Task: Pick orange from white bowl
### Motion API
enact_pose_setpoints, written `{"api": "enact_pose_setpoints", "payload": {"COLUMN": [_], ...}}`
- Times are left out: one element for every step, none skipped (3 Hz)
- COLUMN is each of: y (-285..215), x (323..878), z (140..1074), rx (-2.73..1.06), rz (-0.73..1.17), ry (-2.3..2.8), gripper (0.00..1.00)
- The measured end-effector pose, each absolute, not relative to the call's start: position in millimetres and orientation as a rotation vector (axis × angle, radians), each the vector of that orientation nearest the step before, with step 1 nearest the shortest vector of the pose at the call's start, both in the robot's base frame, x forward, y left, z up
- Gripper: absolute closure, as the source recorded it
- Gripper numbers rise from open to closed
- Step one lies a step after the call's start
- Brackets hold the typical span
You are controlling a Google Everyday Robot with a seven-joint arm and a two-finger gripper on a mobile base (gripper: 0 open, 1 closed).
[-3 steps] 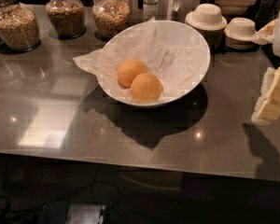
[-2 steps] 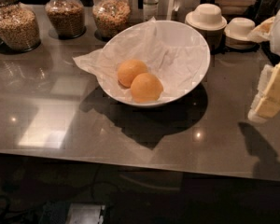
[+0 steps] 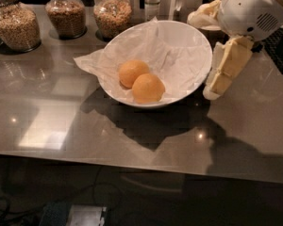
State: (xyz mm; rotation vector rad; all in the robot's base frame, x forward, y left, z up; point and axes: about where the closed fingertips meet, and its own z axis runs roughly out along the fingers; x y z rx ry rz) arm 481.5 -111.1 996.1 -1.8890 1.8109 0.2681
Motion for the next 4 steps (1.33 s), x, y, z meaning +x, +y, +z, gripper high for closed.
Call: {"api": "enact_pose_setpoints", "payload": {"y": [-59.0,-22.1,-8.7,-8.2], "x": [497.1,509.5,523.2,522.5], "z": [992.3,966.4,929.2,928.1], "rx": [-1.946,-1.972,-1.904,-1.855], "rz": [0.371,0.427,0.405,0.424], "ry": [1.697,1.695,1.839,1.896], "gripper": [0.00,0.00,0.00,0.00]}}
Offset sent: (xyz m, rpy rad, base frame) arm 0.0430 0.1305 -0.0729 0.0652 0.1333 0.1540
